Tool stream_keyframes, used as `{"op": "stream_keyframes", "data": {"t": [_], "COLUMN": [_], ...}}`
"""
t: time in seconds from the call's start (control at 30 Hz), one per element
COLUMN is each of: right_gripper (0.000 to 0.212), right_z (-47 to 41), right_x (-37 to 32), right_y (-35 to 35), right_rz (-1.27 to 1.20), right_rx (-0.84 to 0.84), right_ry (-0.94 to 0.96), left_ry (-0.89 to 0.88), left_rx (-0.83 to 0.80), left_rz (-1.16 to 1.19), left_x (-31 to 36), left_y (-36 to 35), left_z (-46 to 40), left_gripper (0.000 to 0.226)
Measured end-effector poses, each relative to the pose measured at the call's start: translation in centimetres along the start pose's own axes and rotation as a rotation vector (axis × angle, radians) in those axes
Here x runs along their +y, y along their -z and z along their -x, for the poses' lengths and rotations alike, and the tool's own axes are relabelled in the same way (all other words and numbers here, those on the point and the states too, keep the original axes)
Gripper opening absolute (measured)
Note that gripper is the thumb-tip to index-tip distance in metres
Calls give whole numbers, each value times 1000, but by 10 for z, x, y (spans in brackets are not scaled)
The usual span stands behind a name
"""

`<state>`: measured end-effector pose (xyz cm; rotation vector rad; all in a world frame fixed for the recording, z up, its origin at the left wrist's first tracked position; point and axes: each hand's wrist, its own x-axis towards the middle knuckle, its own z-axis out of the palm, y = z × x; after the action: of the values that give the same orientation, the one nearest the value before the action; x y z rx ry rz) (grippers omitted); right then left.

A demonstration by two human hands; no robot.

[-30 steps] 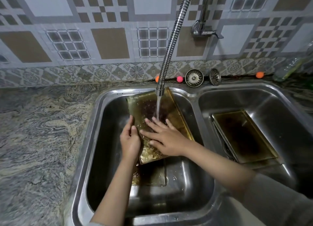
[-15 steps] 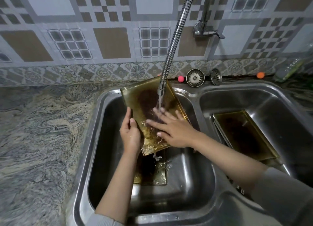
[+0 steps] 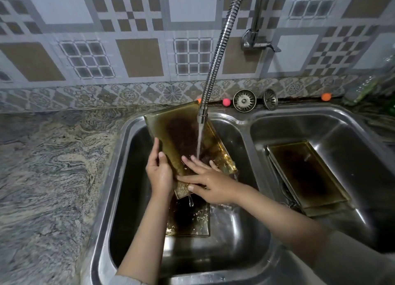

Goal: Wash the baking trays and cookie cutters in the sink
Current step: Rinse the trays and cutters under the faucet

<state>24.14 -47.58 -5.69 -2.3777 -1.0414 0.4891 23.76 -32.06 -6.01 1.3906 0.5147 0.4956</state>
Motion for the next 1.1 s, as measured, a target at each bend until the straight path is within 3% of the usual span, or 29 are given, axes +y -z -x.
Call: {"op": "stream_keyframes", "data": {"t": [0.17, 0.23, 0.33, 0.5, 0.63, 0.77, 0.83, 0.93, 1.1], "right_gripper": [31, 37, 35, 52, 57, 55, 54, 57, 67], "right_z": [25, 32, 34, 20, 21, 25, 26, 23, 20], "right_x": [22, 27, 26, 31, 38, 31, 24, 11, -13], "right_y": [18, 23, 35, 46, 49, 46, 47, 49, 33], "right_rz": [137, 57, -259, -652, -738, -978, -1123, -1070, -847], "right_rx": [122, 323, 630, 519, 525, 505, 571, 623, 586], "right_ry": [-48, -69, -183, -396, -473, -403, -374, -361, -266], "left_ry": [104, 187, 246, 305, 382, 386, 327, 212, 147], "left_rx": [44, 45, -7, -98, -73, -107, -175, -349, -625], "left_rz": [-52, -26, -52, -38, 23, 7, -152, -299, -76], "left_x": [-5, -6, -9, -21, -29, -29, -30, -26, 4], "left_y": [12, 15, 18, 13, 16, 13, 10, 4, -11], "left_z": [-2, -4, 0, 12, 18, 22, 24, 26, 28], "left_gripper": [41, 42, 42, 40, 39, 39, 38, 43, 55]}}
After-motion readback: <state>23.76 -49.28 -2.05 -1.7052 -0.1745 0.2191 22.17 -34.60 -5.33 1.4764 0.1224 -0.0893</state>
